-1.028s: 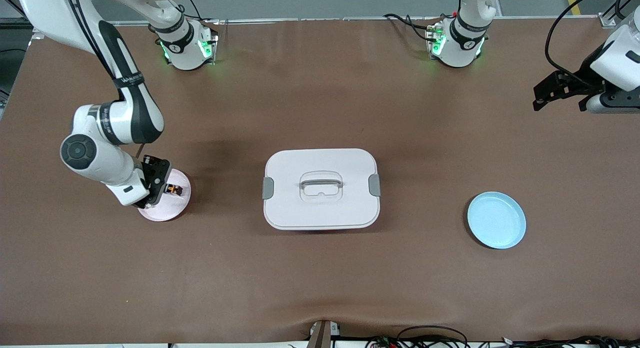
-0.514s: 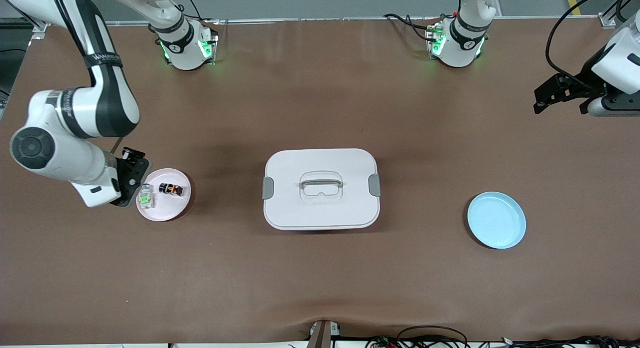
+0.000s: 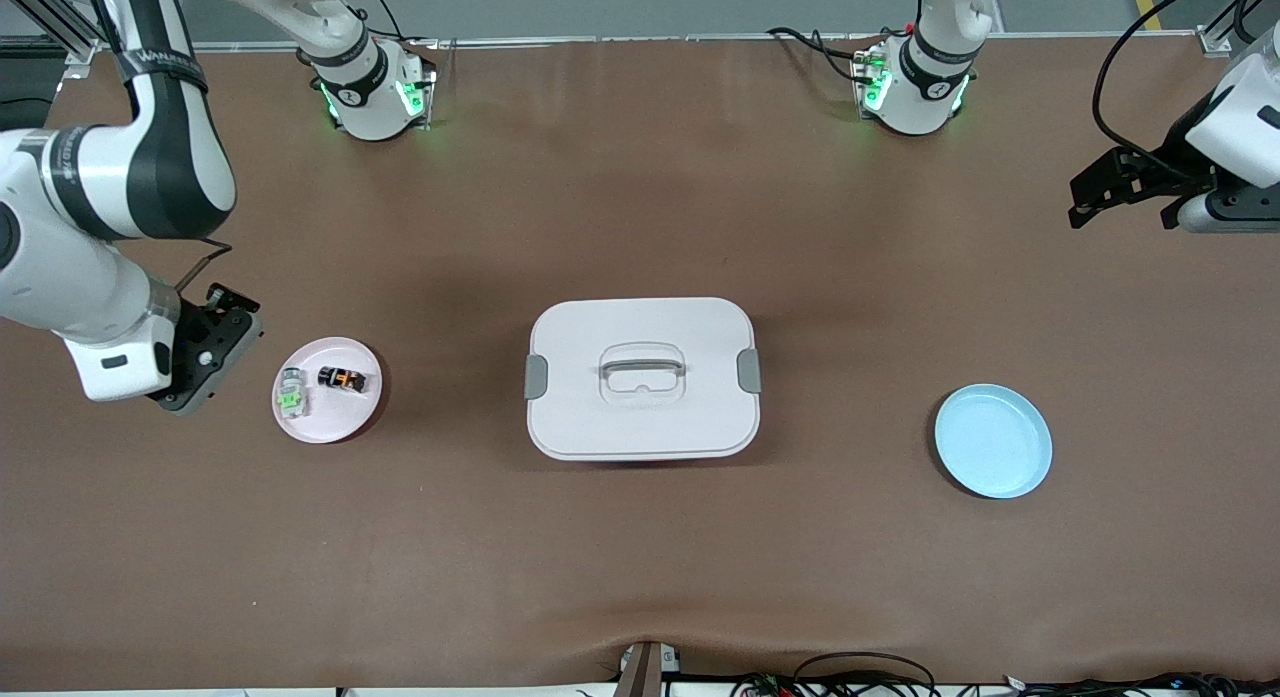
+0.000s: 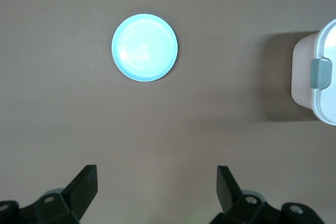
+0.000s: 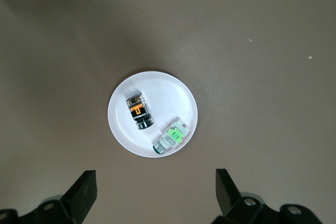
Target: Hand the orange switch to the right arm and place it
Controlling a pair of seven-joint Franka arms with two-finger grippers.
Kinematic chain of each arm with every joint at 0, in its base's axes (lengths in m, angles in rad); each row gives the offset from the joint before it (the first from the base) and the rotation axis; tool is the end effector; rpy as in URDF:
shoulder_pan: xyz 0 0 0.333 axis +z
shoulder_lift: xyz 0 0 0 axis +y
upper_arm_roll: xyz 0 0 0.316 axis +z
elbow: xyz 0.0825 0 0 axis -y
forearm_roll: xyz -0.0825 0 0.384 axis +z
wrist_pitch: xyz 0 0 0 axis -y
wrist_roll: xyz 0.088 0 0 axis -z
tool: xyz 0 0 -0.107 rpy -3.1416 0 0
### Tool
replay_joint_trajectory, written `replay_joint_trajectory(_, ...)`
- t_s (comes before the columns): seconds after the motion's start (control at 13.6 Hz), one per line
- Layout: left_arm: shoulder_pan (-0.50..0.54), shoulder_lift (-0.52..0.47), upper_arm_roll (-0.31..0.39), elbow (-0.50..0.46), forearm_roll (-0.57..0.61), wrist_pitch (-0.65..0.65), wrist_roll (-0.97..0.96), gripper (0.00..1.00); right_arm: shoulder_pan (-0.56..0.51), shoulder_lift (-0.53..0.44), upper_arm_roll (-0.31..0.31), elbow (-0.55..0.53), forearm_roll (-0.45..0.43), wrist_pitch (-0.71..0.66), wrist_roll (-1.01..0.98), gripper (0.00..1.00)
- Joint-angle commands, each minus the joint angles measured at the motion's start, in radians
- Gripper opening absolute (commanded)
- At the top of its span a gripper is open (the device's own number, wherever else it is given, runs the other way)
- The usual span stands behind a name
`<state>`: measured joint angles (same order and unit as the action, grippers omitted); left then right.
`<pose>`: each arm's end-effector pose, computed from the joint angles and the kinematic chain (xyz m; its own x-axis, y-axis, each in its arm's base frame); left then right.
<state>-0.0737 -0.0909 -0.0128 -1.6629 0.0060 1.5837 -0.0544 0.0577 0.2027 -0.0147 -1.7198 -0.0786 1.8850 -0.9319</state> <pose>0.5249 -0.0452 0.6313 0.9994 -0.0321 0.0121 -0.0321 -0.9995 -0.0065 0.6170 0.0213 0.4611 0.5382 0.8386 -0.0845 0.8422 -0.5390 0.0149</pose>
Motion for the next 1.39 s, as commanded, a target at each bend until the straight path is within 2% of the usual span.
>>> replay_joint_trajectory(0.0,0.003,0.008,-0.001,0.020,-0.011,-0.004,0.015,1.00,-0.018,-0.061,0.004,-0.015,0.003,-0.053,0.089,1.00)
replay_joint_trajectory(0.59,0.003,0.005,-0.001,0.020,-0.012,-0.005,0.013,1.00,-0.004,-0.074,0.012,-0.012,0.013,-0.127,0.474,1.00)
replay_joint_trajectory(0.73,0.005,0.005,-0.001,0.020,-0.011,-0.007,0.013,1.00,-0.015,-0.074,0.004,-0.007,0.061,-0.151,0.534,1.00)
replay_joint_trajectory(0.88,0.003,0.002,-0.001,0.020,-0.012,-0.008,0.015,1.00,-0.024,-0.074,0.002,0.008,0.063,-0.168,0.594,1.00)
replay_joint_trajectory(1.1,0.005,-0.001,-0.001,0.020,-0.012,-0.008,0.015,1.00,-0.026,-0.066,-0.005,0.121,0.054,-0.306,0.897,1.00)
replay_joint_trajectory(1.32,0.002,-0.006,-0.003,0.018,-0.012,-0.018,0.011,1.00,-0.033,-0.063,-0.007,0.202,0.056,-0.323,0.912,1.00)
